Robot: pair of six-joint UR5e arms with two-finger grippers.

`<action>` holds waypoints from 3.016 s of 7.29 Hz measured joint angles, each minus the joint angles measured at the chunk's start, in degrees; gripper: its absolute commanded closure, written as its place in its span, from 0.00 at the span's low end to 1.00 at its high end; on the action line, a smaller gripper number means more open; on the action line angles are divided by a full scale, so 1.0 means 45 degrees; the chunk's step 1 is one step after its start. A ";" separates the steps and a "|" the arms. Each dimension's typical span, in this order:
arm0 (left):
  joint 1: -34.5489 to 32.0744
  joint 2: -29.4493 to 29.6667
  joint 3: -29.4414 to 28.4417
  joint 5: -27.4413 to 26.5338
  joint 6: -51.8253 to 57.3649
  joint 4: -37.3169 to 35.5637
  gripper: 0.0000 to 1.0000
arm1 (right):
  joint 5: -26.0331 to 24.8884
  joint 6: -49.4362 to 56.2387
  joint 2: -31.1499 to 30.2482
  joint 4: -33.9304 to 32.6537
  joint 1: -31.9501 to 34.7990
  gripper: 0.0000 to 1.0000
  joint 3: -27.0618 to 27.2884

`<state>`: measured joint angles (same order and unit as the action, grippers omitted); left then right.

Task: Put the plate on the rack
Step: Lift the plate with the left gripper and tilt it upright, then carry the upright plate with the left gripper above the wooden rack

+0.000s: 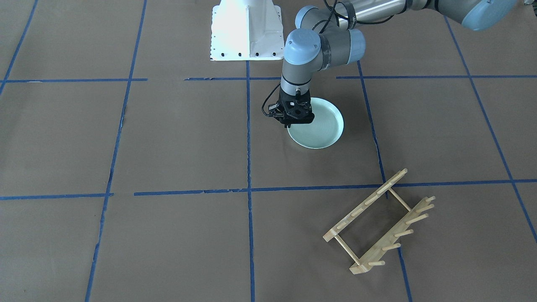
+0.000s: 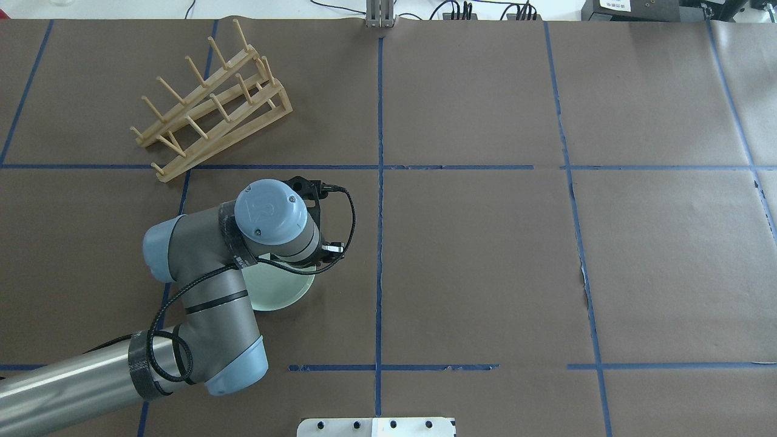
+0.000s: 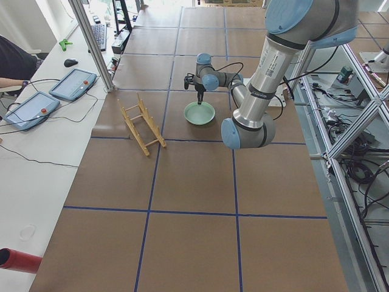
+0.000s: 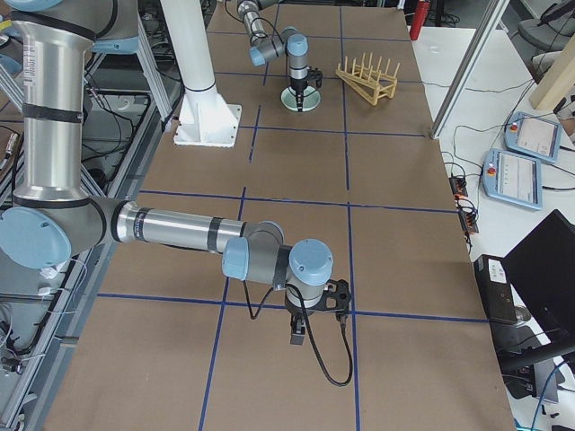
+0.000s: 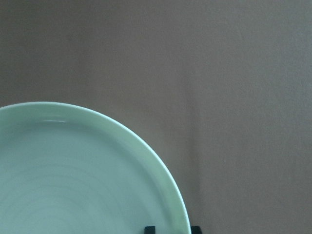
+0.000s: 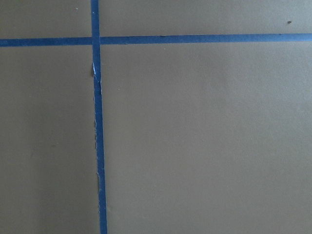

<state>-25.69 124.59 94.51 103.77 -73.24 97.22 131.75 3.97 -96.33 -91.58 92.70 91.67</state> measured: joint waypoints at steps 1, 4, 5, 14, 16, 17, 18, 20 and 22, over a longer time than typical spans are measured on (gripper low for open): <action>-0.0085 0.0006 0.0621 0.0004 0.0008 -0.0487 1.00 | -0.0001 0.0004 0.0000 0.0000 -0.0002 0.00 0.0000; -0.1491 0.0758 0.3636 -0.0021 0.0218 -0.4302 1.00 | 0.0000 0.0002 0.0000 0.0000 0.0003 0.00 0.0000; -0.2488 0.1441 0.4276 -0.0016 0.0320 -0.5485 1.00 | -0.0001 -0.0002 0.0000 0.0000 0.0000 0.00 0.0000; -0.7712 -0.0849 0.3657 0.2627 -0.3270 0.6311 1.00 | 0.0000 0.0013 0.0000 0.0000 -0.0005 0.00 -0.0006; -0.7908 -0.1055 0.2291 0.2609 -0.4948 0.9566 1.00 | -0.0001 0.0015 0.0000 0.0000 -0.0005 0.00 -0.0005; -0.7953 -0.1074 0.1391 0.2471 -0.5631 1.1270 1.00 | 0.0000 0.0015 0.0000 0.0000 -0.0005 0.00 -0.0002; -0.7982 -0.1079 0.0463 0.2191 -0.6221 1.2873 1.00 | -0.0001 0.0016 0.0000 0.0000 -0.0006 0.00 0.0000; -0.8005 -0.1084 -0.1208 0.1456 -0.7010 1.5418 1.00 | 0.0000 0.0016 0.0000 0.0000 0.0002 0.00 0.0000; -0.7992 -0.1033 -0.2316 0.0898 -0.7251 1.6585 1.00 | -0.0001 0.0016 0.0000 0.0000 0.0004 0.00 -0.0002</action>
<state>-61.65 119.94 84.08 107.81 -105.88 171.85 131.75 4.04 -96.33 -91.58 92.72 91.66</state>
